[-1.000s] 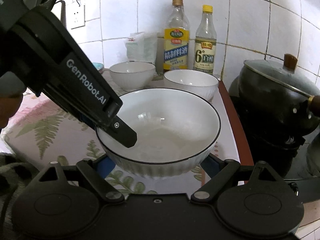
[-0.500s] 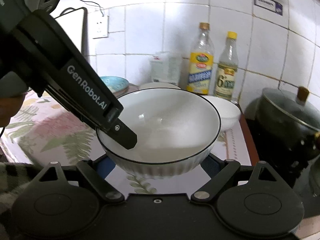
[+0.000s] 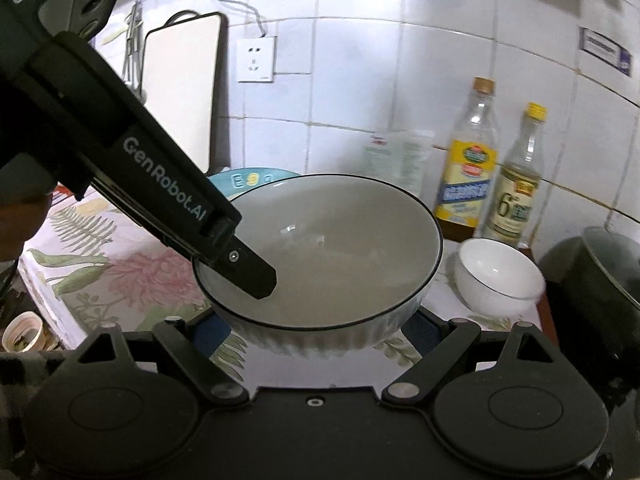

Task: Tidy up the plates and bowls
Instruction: 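Carry the white bowl beside the plate stack, lower it and open both grippers, then move both grippers to a second white bowl near the bottles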

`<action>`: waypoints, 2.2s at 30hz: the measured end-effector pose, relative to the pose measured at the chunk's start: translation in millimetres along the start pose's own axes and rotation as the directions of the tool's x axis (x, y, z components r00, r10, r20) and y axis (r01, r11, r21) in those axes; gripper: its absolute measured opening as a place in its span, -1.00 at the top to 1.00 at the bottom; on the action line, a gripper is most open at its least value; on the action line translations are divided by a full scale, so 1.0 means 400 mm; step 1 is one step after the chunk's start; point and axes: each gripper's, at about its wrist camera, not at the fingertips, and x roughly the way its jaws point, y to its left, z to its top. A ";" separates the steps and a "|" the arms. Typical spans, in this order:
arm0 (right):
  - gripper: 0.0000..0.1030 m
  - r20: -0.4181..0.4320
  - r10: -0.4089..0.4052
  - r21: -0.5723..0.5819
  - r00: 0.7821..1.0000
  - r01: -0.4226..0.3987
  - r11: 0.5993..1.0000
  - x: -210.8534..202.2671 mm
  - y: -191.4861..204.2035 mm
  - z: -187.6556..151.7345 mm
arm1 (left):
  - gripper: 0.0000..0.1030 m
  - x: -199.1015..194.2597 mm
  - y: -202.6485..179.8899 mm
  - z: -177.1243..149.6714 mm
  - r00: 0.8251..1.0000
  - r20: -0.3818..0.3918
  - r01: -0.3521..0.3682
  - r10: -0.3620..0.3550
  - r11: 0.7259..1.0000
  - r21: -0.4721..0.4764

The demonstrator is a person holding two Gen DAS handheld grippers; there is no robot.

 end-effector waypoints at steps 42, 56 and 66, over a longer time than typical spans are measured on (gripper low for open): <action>-0.79 -0.245 0.168 0.220 0.955 -0.114 0.969 0.324 -0.064 0.023 | 0.09 0.207 0.151 0.072 0.988 -0.051 -0.148 0.147 0.989 -0.022; -0.74 -0.109 0.152 0.378 0.982 -0.101 0.920 0.032 -0.212 0.039 | -0.13 0.038 0.059 0.061 0.998 -0.020 -0.063 0.063 0.998 -0.031; -0.73 -0.049 0.064 0.358 0.997 -0.043 0.933 -0.125 -0.260 0.079 | -0.14 -0.015 -0.044 0.066 1.000 0.008 -0.027 0.027 0.999 0.032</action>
